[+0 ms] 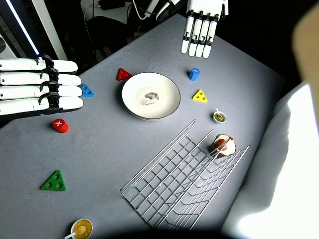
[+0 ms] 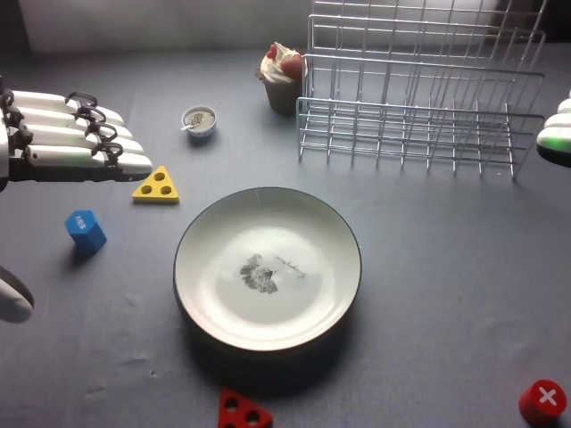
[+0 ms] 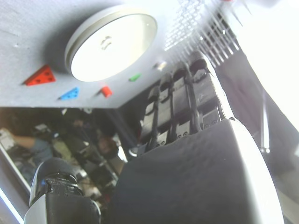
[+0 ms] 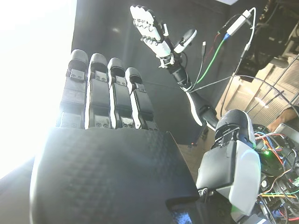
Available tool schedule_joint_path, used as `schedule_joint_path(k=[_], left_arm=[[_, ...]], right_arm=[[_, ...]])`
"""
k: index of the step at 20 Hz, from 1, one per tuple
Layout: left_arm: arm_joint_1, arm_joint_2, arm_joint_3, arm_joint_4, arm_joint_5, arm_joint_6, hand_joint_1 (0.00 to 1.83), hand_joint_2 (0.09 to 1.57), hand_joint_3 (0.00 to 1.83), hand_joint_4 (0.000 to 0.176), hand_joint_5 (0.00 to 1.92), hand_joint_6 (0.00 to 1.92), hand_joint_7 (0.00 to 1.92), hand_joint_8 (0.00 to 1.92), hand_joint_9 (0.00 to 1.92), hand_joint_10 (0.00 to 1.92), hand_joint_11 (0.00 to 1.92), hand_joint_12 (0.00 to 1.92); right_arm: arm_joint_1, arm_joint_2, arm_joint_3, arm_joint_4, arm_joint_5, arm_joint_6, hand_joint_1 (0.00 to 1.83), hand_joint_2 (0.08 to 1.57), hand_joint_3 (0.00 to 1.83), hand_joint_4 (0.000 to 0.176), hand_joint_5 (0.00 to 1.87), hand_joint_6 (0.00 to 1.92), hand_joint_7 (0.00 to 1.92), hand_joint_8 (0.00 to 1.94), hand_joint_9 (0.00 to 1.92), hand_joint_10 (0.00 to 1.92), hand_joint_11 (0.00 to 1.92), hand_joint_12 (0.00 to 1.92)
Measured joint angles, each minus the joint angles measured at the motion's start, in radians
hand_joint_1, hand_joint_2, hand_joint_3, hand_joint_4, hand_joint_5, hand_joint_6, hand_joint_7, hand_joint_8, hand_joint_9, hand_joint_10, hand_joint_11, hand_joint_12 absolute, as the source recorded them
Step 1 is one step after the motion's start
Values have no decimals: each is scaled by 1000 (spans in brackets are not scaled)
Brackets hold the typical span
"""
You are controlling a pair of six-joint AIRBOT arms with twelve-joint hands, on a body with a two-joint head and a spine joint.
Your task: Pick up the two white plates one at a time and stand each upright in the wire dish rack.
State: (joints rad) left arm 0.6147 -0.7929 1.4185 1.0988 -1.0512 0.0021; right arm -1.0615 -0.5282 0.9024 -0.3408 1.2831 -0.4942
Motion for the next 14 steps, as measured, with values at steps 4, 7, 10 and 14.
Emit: schedule_joint_path(k=[4,7,10,14], left_arm=[[0,0,0,0,-10,0,73,902,2,0,87,3,136,1,139,1,105,64],[0,0,-1,-1,-11,0,89,906,2,0,64,0,114,1,120,0,103,56],[2,2,-4,-9,-13,0,99,894,0,0,61,0,109,0,116,0,107,53],[2,2,20,-40,-42,0,94,905,2,0,57,4,114,5,121,5,114,49]], right_arm=[[0,0,1,-2,-1,0,0,893,0,0,94,1,148,1,145,2,129,77],[0,-4,3,-4,0,0,2,914,4,0,144,3,182,0,190,5,170,68],[2,-8,6,-9,-1,0,9,905,0,0,154,8,192,11,200,8,162,55],[8,-8,6,-11,-1,-2,13,903,0,0,173,10,220,13,220,10,177,47]])
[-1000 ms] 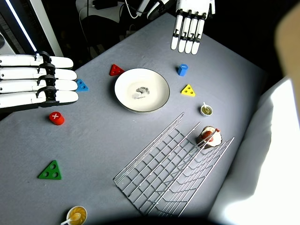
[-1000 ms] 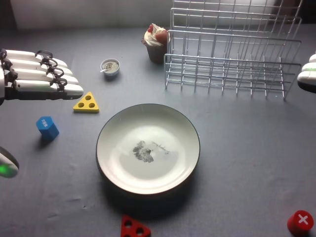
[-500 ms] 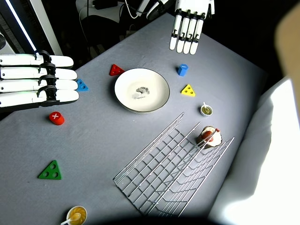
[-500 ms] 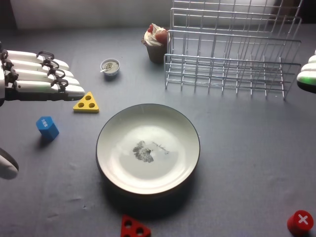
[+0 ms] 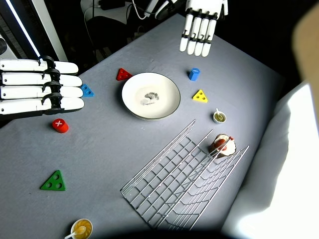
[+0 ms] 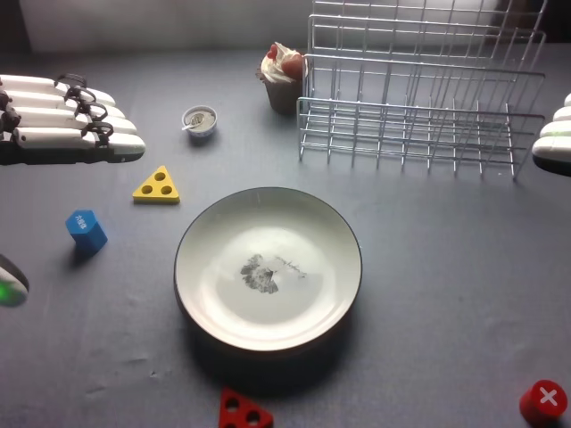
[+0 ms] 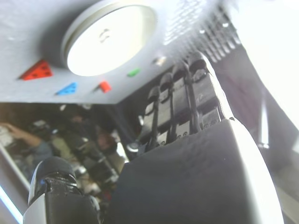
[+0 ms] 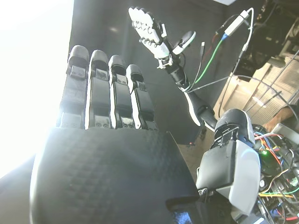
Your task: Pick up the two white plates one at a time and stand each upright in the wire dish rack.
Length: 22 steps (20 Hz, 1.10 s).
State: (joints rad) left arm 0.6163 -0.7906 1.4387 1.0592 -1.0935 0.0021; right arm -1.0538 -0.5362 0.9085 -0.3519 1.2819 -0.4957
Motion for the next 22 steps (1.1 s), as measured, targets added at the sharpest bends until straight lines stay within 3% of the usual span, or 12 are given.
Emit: schedule_joint_path(k=[3,14,17,22], left_arm=[[0,0,0,14,-69,0,79,914,4,0,33,0,94,0,96,0,106,40],[-30,0,43,114,-132,0,69,907,0,0,66,10,123,8,126,8,119,34],[-37,7,3,181,-121,0,55,916,3,0,49,0,107,0,111,0,113,28],[-37,10,-82,186,-64,0,66,910,0,0,50,0,107,0,113,0,122,26]], right_arm=[[0,0,0,0,0,0,2,905,0,0,161,2,211,5,211,4,179,42],[4,0,0,0,1,-5,0,901,0,0,163,6,216,10,215,8,196,32],[9,0,0,0,-1,-21,1,910,3,0,165,5,222,9,219,8,194,29],[18,2,19,-61,0,-24,0,917,4,0,150,1,222,7,226,9,200,24]])
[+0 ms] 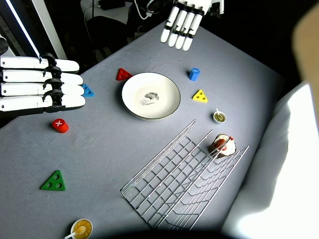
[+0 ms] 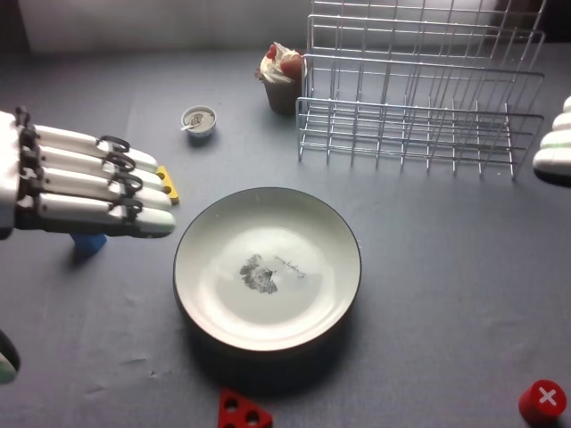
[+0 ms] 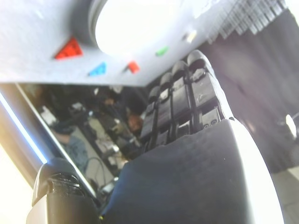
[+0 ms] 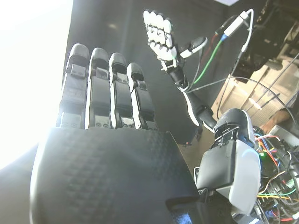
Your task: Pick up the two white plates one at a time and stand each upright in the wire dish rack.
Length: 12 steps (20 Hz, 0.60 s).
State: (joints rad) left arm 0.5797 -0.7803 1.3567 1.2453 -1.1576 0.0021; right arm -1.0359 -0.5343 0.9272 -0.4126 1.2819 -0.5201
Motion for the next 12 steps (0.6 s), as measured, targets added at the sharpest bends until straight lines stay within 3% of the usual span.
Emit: schedule_joint_path(k=[4,8,12], left_arm=[[0,0,-61,57,40,-1,62,914,1,0,47,0,109,0,112,0,118,22],[0,-7,-74,68,82,0,50,908,0,0,71,11,123,6,119,6,127,23],[0,-30,-82,75,109,0,43,916,2,0,55,1,102,0,107,1,106,12]], right_arm=[[0,-1,0,49,-4,0,0,920,3,0,143,0,203,0,209,1,182,14],[11,-5,0,150,-50,-17,13,916,0,0,185,14,236,11,232,7,207,21],[22,-16,0,125,-59,-42,34,915,0,0,172,4,242,9,238,7,215,21]])
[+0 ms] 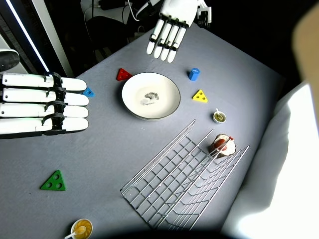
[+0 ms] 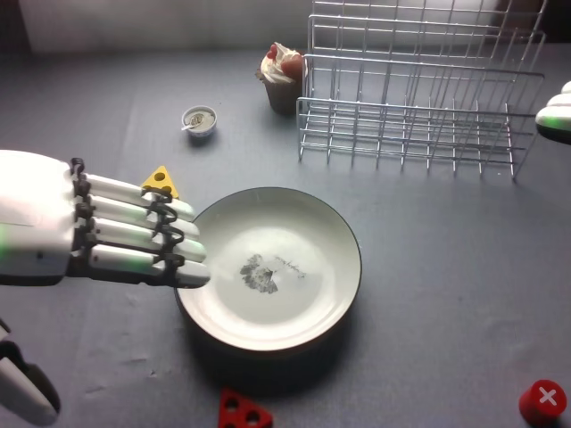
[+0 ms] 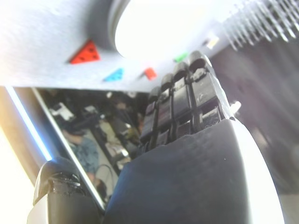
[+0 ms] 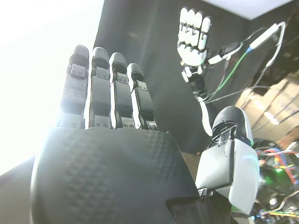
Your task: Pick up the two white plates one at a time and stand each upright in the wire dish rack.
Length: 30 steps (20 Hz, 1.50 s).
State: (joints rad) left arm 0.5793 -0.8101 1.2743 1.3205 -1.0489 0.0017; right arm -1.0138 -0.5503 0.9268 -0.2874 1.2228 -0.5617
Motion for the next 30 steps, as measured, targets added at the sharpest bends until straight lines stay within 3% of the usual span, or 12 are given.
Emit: schedule_joint_path(k=[15,30], left_arm=[[29,-103,10,27,169,0,66,922,2,0,43,1,90,0,99,0,106,5],[54,-134,52,54,198,0,103,922,0,0,94,8,149,10,142,12,128,11]], right_arm=[[1,-3,0,-11,-2,-18,4,924,1,0,148,4,202,0,209,0,184,0],[1,-3,0,-24,-2,-20,26,921,0,0,155,3,217,3,226,4,213,8]])
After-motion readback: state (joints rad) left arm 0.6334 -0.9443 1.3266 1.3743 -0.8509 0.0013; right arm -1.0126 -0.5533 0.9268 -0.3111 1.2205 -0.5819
